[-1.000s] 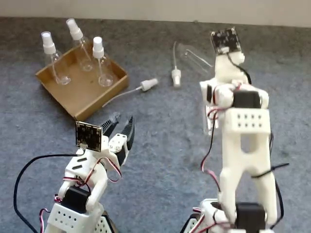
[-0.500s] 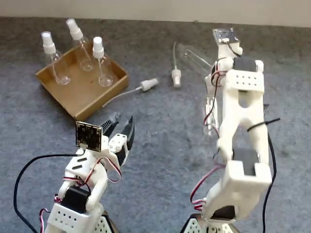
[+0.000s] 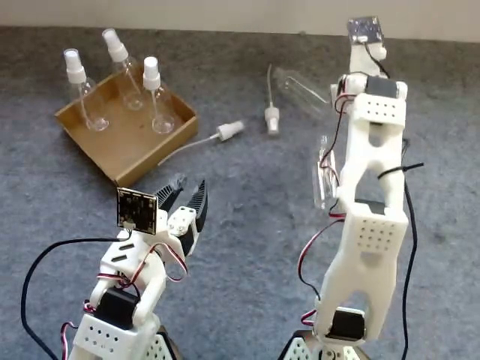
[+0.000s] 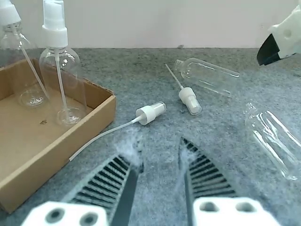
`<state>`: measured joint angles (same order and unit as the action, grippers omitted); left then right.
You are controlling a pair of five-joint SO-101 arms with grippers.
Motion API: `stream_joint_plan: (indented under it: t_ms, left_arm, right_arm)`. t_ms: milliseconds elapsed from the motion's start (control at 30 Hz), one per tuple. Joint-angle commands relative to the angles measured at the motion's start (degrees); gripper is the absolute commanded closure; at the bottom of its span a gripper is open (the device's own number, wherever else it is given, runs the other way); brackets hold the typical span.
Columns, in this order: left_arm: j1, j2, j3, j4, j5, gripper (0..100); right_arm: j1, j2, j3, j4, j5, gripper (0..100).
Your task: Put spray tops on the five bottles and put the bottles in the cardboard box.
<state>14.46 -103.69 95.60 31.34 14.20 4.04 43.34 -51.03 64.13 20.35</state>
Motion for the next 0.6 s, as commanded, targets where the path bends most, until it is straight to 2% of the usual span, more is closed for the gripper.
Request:
stream_joint_plan:
  t_ms: [0,133,333,567]
  left_arm:
    - [-0.57,-0.92,0.4,-0.26,0.44,91]
    - [-0.57,-0.92,0.4,-0.26,-0.79,91]
    - [-0.4,-0.92,0.4,-0.09,-3.87,91]
    - [-0.4,-0.92,0.4,0.0,-3.96,91]
  right_arm:
    - [-4.18,1.36,-10.42,1.45,10.37,81.3]
    - [-6.81,4.18,-16.66,1.71,13.19,75.2]
    - [-9.54,9.36,-19.38,0.66,20.57,73.5]
    - [-8.22,18.07,-19.47,-9.01,20.66,73.5]
